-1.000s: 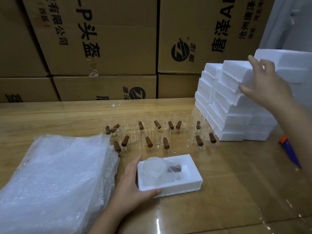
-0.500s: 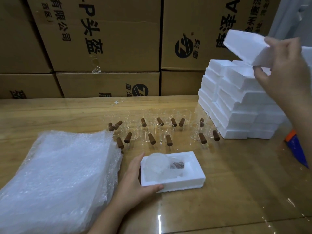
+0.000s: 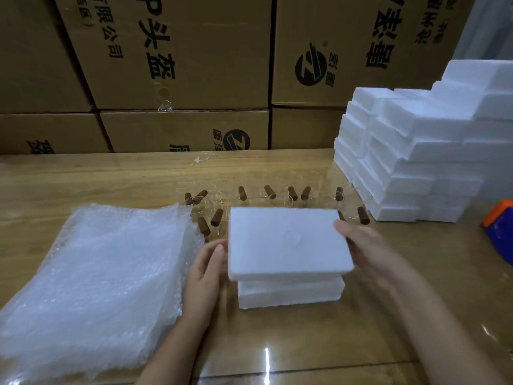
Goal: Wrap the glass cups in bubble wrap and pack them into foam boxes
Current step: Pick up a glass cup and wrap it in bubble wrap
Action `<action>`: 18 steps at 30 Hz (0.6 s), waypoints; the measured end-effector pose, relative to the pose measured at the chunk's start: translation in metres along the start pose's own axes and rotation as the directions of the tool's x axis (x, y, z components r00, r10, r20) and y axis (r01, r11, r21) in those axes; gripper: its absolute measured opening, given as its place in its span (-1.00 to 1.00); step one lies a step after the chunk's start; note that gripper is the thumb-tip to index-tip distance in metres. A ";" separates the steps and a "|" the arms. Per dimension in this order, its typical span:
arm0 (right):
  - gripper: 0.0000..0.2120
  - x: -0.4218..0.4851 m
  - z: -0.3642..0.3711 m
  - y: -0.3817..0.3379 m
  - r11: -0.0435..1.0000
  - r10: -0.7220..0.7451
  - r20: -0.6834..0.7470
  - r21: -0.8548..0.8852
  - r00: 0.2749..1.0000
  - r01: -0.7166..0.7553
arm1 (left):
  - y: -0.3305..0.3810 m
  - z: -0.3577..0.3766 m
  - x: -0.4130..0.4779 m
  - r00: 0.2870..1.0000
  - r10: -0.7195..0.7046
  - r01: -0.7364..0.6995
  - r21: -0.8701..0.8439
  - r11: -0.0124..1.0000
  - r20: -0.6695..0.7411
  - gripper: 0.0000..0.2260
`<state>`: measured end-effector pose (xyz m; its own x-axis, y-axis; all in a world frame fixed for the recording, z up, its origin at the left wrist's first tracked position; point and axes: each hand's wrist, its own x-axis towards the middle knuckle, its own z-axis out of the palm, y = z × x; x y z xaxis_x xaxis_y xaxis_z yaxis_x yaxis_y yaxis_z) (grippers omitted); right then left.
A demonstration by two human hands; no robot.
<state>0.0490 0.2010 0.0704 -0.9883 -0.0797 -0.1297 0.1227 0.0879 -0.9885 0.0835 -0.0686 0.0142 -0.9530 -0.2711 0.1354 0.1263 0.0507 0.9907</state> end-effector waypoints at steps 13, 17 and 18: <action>-0.58 0.002 0.003 0.035 0.999 -0.030 -0.010 0.014 1.000 0.030 | 0.003 -0.001 -0.001 0.984 -0.043 0.061 -0.097 0.993 0.173 -0.61; -0.54 0.002 0.003 0.038 0.998 -0.051 -0.016 0.034 0.999 0.052 | 0.000 0.000 0.001 0.985 -0.058 0.077 -0.108 0.991 0.164 -0.60; -0.59 0.003 0.004 0.038 0.998 -0.053 -0.026 0.044 0.998 0.054 | 0.000 0.001 0.001 0.985 -0.059 0.076 -0.102 0.992 0.159 -0.59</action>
<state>0.0515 0.2001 0.0321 -0.9955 -0.0580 -0.0748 0.0726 0.0398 -0.9966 0.0819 -0.0683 0.0142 -0.9905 -0.1168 0.0729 0.0813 -0.0686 0.9943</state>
